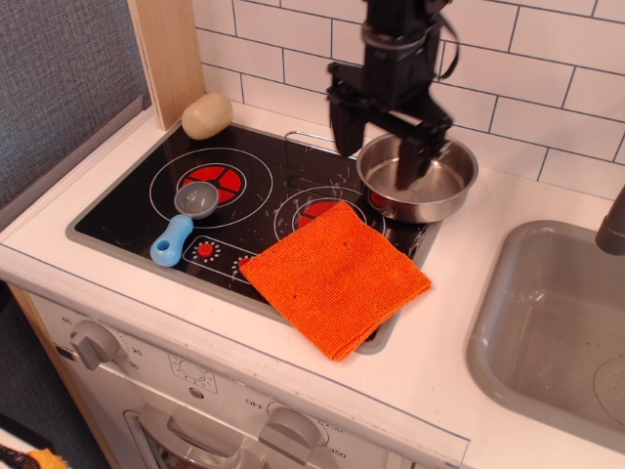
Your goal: Put the pot on top of the cloth
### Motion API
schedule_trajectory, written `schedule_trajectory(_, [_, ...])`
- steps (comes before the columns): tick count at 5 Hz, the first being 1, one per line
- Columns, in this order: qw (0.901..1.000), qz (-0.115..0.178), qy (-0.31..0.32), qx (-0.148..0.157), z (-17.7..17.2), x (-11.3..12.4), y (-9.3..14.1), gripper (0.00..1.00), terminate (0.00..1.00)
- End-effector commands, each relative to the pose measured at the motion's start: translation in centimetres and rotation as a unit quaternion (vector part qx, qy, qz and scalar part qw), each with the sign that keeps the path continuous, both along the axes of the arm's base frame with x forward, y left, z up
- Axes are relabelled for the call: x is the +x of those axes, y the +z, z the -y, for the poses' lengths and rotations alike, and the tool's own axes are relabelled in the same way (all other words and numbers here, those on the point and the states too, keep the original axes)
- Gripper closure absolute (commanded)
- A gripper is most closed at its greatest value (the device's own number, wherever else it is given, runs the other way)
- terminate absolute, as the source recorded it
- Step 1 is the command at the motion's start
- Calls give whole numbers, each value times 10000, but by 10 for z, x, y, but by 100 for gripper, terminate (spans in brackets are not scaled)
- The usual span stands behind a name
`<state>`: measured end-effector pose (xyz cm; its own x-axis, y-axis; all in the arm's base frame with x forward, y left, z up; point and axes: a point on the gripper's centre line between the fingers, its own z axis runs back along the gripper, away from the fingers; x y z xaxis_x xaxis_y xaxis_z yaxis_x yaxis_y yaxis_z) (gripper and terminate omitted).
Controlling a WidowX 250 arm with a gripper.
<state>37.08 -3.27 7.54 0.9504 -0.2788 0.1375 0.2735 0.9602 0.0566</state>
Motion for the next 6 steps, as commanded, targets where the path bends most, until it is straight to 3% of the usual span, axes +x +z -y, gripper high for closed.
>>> schedule_trajectory(1, [9991, 178, -356, -163, 34, 7, -9, 0, 0])
schedule_trajectory(3, [9984, 189, -498, -210, 58, 10, -28, 0, 0])
schedule_trajectory(4, [9989, 219, -354, -217, 48, 16, -27, 100, 0])
schedule_trajectory(6, [9991, 276, -180, -262, 30, 24, -17, 100, 0])
